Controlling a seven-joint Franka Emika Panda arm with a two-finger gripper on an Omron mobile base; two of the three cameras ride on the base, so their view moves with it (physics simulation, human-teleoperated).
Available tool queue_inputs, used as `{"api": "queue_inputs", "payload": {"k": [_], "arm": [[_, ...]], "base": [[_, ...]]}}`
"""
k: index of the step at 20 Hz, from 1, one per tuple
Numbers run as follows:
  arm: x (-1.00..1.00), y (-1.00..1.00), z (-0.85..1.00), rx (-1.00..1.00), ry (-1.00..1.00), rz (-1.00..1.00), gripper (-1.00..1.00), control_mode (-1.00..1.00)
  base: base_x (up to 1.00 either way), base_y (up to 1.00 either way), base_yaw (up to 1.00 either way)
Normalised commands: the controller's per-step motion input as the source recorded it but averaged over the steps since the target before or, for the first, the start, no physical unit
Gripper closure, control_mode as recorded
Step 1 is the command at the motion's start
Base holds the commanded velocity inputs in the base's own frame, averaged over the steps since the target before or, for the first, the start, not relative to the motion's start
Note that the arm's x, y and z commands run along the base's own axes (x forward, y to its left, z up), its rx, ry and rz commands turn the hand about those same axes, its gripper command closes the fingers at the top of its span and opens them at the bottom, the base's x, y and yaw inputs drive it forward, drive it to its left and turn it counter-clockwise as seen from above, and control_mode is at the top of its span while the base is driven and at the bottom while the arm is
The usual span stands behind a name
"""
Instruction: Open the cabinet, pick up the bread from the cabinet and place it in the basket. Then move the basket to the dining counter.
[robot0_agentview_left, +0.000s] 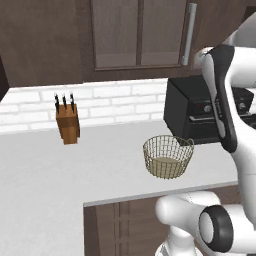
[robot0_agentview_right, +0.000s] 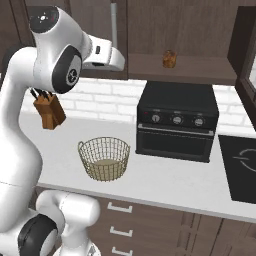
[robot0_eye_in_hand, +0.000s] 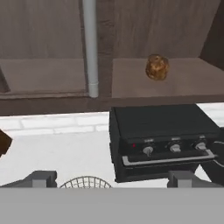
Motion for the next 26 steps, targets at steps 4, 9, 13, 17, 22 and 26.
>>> {"api": "queue_inputs", "payload": {"k": [4,9,13,17,22,26], "arm": [[0.46,0.0,0.01,0.07,-0.03,-0.27,-1.0,-1.0],[0.3,0.0,0.06,0.04,0.0,-0.04,-1.0,-1.0],[0.3,0.0,0.12,0.0,0.0,0.06,-1.0,-1.0],[0.46,0.04,0.08,0.0,-0.04,0.08,-1.0,-1.0],[0.55,0.09,0.0,0.0,-0.04,0.03,-1.0,-1.0],[0.52,0.14,0.0,0.0,-0.02,0.0,-1.0,-1.0]], "base": [[0.0,0.0,0.0],[0.0,0.0,0.0],[0.0,0.0,0.0],[0.0,0.0,0.0],[0.0,0.0,0.0],[0.0,0.0,0.0]]}}
